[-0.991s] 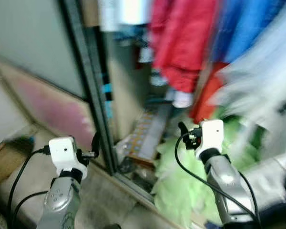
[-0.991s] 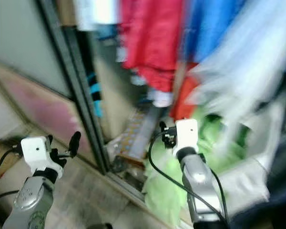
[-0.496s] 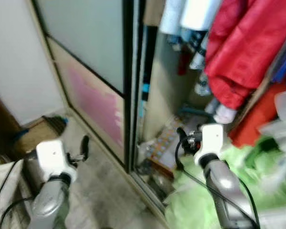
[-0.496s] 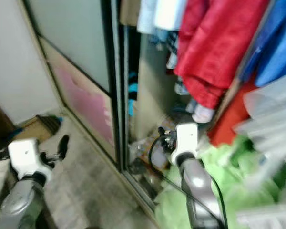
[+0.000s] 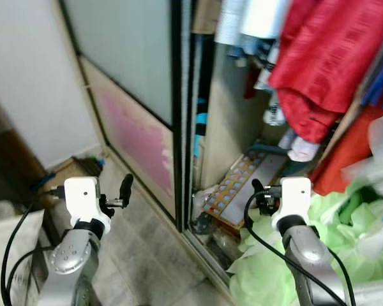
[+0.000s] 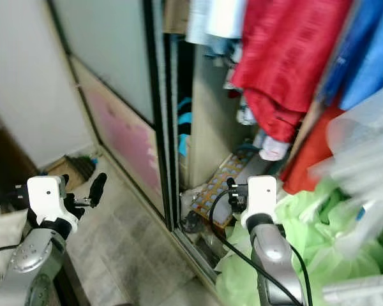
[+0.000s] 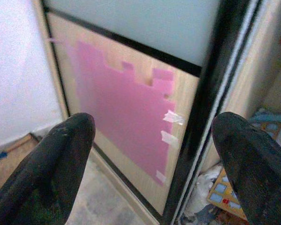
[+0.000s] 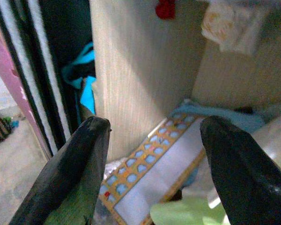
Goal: Clean up the room
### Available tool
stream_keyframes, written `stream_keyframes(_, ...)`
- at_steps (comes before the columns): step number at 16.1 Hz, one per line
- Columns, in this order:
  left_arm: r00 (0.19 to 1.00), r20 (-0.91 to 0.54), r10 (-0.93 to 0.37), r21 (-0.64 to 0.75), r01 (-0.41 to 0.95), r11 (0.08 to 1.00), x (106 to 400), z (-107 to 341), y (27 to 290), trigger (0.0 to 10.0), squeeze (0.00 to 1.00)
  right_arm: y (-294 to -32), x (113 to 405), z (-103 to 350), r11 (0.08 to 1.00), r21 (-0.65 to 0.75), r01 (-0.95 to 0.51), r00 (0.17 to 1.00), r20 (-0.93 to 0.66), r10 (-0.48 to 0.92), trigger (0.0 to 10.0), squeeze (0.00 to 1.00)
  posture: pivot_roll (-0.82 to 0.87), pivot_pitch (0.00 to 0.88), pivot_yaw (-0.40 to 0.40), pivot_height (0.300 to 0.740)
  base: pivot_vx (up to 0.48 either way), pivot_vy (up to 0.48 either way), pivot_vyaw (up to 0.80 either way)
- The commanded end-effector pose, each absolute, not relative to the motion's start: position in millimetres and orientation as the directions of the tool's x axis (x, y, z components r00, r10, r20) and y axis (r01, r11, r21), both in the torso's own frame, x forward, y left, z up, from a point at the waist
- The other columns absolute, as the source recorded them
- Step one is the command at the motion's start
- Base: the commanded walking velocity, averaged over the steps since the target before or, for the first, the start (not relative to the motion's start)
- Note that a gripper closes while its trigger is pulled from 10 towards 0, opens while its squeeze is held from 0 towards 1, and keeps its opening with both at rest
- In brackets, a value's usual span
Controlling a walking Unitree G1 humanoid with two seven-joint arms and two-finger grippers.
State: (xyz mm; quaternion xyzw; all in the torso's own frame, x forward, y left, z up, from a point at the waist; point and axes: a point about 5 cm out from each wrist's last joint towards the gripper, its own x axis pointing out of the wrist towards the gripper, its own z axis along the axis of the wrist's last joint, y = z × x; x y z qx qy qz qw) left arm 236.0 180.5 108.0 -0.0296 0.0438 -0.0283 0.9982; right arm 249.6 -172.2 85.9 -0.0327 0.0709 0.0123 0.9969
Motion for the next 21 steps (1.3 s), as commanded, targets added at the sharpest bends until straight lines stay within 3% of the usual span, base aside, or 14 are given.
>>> stream_keyframes(1, 0.991, -0.115, -0.06, -0.055, 0.054, 0.997, 233, 103, 185, 10.0, 0.0, -173, 248, 88, 0.998, -0.062, -0.022, 0.991, -0.132, 0.014, 10.0, 0.0, -0.04, 0.0, 0.031, 0.74, 0.0, 0.0, 0.0)
stream_keyframes(5, 0.985, -0.154, -0.076, -0.053, 0.068, 0.996, 219, 93, 181, 10.0, 0.0, -186, 252, 85, 0.999, -0.028, 0.025, 0.989, -0.145, -0.029, 10.0, 0.0, 0.0, 0.0, -0.02, 0.74, 0.0, 0.0, 0.0)
stream_keyframes(7, 0.987, -0.15, -0.065, -0.068, 0.055, 0.996, 219, 92, 177, 10.0, 0.0, -175, 260, 88, 0.996, -0.059, -0.072, 0.989, -0.134, 0.063, 10.0, 0.0, 0.01, 0.0, -0.042, 0.74, 0.0, 0.0, 0.0)
stream_keyframes(11, 0.993, -0.116, 0.03, -0.077, -0.039, 0.996, 220, 102, 179, 10.0, 0.0, -176, 270, 99, 0.991, -0.089, -0.103, 0.991, -0.094, 0.094, 10.0, 0.0, 0.05, 0.0, -0.045, 0.74, 0.0, 0.0, 0.0)
stream_keyframes(16, 0.982, -0.184, 0.041, -0.107, -0.062, 0.992, 200, 89, 176, 10.0, 0.0, -182, 261, 97, 0.992, -0.086, -0.088, 0.991, -0.113, 0.078, 10.0, 0.0, 0.03, 0.0, -0.061, 0.74, 0.0, 0.0, 0.0)
stream_keyframes(21, 0.991, -0.135, -0.013, -0.079, 0.003, 0.997, 214, 102, 181, 10.0, 0.0, -172, 256, 101, 0.979, -0.133, -0.157, 0.984, -0.104, 0.144, 10.0, 0.0, 0.0, 0.0, -0.072, 0.74, 0.0, 0.0, 0.0)
